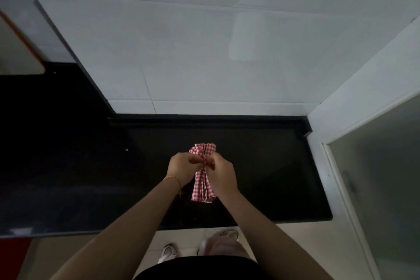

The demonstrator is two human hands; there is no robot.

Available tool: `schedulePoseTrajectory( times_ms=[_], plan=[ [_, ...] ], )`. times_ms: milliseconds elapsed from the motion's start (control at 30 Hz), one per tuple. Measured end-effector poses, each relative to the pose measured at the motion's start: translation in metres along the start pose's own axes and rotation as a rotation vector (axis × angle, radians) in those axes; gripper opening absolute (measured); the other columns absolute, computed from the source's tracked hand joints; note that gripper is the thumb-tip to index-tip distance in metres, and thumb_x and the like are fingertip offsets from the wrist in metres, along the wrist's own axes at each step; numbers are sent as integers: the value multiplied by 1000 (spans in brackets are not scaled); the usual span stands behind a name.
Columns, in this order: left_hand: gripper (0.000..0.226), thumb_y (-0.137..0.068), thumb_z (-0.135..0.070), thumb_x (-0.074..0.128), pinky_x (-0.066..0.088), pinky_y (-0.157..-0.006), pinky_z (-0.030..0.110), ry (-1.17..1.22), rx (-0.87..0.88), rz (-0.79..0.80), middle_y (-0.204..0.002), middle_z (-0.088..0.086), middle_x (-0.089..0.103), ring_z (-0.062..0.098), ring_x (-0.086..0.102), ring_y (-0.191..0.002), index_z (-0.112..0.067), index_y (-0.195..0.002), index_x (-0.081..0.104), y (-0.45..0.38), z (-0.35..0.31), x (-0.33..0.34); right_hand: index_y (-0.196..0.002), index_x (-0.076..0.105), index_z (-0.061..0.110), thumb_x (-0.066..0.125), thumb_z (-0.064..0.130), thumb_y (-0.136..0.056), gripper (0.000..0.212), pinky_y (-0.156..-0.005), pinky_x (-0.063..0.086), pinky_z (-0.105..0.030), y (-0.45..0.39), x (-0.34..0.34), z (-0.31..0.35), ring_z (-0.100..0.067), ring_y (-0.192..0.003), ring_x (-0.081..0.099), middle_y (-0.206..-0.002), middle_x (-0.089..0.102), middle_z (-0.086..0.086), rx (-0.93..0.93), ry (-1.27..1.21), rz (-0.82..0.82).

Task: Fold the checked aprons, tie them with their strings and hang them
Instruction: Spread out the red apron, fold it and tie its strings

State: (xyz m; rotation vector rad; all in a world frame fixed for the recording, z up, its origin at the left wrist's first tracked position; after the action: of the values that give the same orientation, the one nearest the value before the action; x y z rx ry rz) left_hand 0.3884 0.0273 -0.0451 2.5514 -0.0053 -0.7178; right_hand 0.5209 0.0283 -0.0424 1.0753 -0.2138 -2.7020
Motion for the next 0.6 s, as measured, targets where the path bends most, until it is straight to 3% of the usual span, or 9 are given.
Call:
schedulePoseTrajectory(
  times_ms=[167,300,400,500,600],
  plan=[
    [12,-94,-24,61,56,-74,23,-242,31,30,-84,-6,69,7,67,-77,-23,-88,72,2,-4,4,-94,60,23,57,21,-98,5,-64,45,-14,0,5,4,0,-74,59,-83,61,9,-6,105,19],
    [24,-97,-23,53,57,-72,28,-359,58,2,-83,2,67,14,65,-74,-17,-76,63,-1,-11,7,-100,61,21,51,18,-100,10,-66,43,-13,-5,3,3,2,-74,53,-88,57,13,-57,202,-9],
    [21,-98,-24,52,55,-73,26,-400,154,-22,-88,-1,64,9,61,-74,-20,-79,60,-3,-14,7,-103,61,18,51,18,-100,11,-78,48,-19,-8,1,1,1,-82,52,-96,59,9,-97,250,-24],
    [18,-98,-27,51,56,-76,28,-447,216,-24,-91,-2,64,8,62,-76,-22,-85,61,-9,-11,7,-106,62,17,54,16,-98,12,-81,39,-13,-10,2,-3,1,-91,48,-104,59,7,-165,266,-24],
    [17,-99,-30,50,57,-76,27,-514,249,-34,-94,-3,64,7,62,-78,-20,-96,63,-13,-8,8,-108,62,16,55,15,-96,14,-84,41,-16,-13,4,-7,-3,-97,52,-107,59,5,-195,285,27]
  ],
)
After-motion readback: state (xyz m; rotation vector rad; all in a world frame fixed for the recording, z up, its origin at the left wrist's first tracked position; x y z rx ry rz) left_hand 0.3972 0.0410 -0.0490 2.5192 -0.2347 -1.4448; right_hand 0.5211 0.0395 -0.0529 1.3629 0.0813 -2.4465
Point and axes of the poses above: each hand's wrist, its own y-axis away from the middle knuckle, its own x-axis out of the palm, z = x × y, the point moved 2 cm from there along -y, towards the middle knuckle
